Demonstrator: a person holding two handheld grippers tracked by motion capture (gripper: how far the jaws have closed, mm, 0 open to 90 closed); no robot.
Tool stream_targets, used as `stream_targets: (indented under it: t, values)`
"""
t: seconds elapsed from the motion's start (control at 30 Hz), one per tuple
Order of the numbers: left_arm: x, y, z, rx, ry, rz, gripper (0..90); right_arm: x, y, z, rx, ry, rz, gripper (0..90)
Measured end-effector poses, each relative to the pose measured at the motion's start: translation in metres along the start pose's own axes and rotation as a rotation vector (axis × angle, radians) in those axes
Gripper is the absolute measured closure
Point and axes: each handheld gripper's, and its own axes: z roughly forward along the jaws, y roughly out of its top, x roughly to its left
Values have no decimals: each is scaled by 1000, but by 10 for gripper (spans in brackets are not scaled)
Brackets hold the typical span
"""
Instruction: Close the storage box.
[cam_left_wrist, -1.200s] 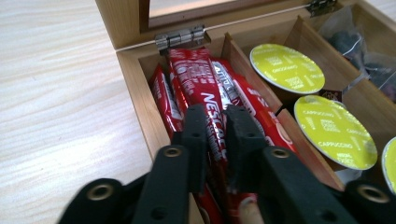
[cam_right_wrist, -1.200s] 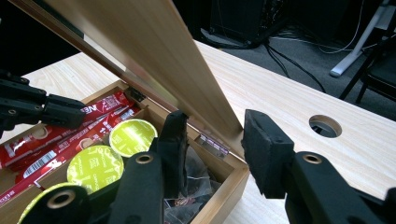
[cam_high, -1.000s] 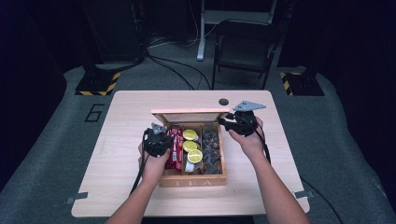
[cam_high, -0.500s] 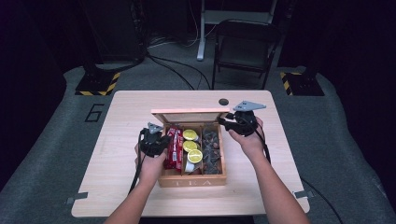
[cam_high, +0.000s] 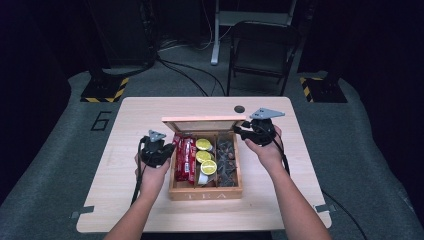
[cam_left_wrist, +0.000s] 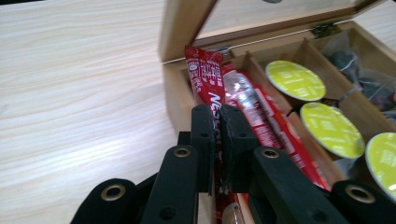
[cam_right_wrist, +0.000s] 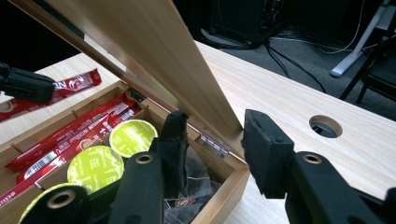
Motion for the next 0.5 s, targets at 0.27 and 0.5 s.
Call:
stream_targets:
  t: [0.27, 0.5]
  values:
    - [23, -5, -20, -18, 30, -30, 840, 0, 0, 0, -1, -1, 0, 602]
    - [34, -11, -33, -47, 43, -51, 839, 0, 0, 0, 1, -2, 1, 602]
